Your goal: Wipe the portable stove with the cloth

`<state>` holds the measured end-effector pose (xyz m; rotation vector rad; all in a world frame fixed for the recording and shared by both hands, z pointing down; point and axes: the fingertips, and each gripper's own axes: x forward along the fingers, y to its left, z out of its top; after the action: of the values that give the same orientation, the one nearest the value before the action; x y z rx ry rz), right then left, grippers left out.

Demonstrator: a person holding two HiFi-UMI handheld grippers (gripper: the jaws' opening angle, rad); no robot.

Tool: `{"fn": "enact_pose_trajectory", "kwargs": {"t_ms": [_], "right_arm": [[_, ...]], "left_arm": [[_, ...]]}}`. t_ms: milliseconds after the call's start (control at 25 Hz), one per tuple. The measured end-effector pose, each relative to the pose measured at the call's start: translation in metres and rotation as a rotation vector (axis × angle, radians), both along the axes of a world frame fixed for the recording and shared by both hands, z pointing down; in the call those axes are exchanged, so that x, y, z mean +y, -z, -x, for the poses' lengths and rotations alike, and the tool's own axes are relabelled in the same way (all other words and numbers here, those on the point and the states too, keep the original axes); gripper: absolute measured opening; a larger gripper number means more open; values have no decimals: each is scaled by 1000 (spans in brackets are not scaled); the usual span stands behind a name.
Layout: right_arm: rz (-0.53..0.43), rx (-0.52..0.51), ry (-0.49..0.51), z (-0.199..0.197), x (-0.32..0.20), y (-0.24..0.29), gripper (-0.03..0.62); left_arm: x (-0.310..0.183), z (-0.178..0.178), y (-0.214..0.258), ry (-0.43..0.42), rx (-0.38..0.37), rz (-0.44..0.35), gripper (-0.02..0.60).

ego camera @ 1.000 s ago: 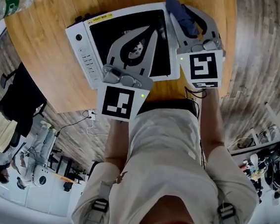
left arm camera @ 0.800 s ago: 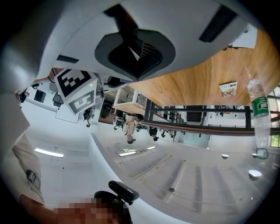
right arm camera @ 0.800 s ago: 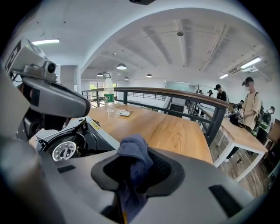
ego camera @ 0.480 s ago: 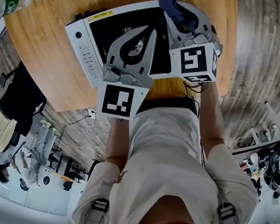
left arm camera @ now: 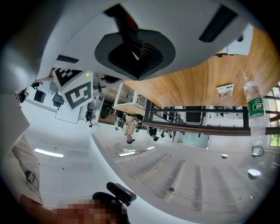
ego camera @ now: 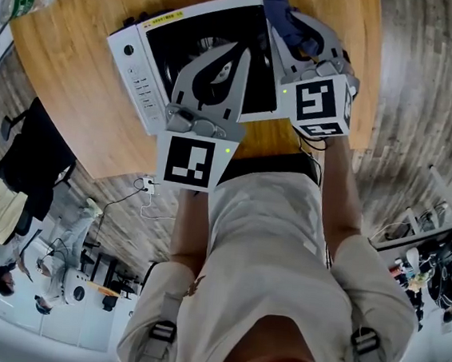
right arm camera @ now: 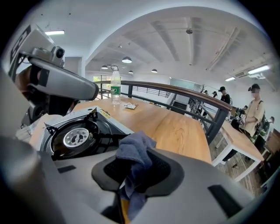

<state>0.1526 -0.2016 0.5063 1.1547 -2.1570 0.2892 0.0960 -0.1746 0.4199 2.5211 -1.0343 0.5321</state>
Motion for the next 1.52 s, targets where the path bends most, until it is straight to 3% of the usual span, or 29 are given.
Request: {"fn": "enact_pose_trajectory", "kwargs": {"t_ms": [240, 840, 1520], "right_arm": [[-4, 85, 41, 2, 24, 1, 107], [25, 64, 44, 5, 85, -1, 107], [81, 57, 112, 3, 157, -6, 107]], "left_arm": [[13, 3, 3, 4, 0, -2, 20], [59, 6, -1, -6, -15, 2, 20], [101, 4, -6, 7, -52, 22, 20]]}}
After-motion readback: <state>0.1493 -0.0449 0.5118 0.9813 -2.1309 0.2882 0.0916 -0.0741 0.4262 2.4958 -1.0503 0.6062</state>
